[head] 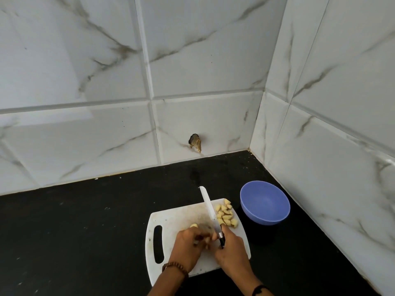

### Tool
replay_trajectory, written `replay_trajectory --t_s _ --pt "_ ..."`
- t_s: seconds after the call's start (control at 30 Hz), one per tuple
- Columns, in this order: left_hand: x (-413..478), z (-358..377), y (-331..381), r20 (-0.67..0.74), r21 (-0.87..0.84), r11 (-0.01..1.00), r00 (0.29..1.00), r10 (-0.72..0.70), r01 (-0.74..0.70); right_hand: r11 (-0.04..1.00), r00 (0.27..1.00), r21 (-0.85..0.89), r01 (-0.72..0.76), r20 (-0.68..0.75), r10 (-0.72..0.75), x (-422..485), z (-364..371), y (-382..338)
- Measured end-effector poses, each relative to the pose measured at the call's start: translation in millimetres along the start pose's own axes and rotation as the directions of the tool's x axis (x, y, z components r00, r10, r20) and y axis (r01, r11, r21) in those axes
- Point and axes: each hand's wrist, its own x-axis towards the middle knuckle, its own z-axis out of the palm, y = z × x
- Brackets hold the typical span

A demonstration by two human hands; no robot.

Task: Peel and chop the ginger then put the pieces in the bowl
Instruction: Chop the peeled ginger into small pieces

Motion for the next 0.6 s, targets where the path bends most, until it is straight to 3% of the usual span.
replay_trajectory --t_s 0.33,0.43,0.6 --pt "7.1 25.3 -4.9 -0.165 0.12 0.991 0.985 -0.04 0.06 0.997 0.997 0.036 0.069 -0.029 -0.068 -9.8 -14.6 2.5" --pt "8.1 30.0 -1.1 -0.201 0.047 0.996 0.978 -0.061 0.072 0.998 0.999 0.017 0.054 0.003 -0.054 -12.9 -12.4 3.6" --pt "9.1 33.6 -2.0 -0.168 0.063 0.995 0.984 -0.062 0.074 0.995 0.994 -0.031 0.098 0.052 -0.096 -16.8 -11.8 4.6"
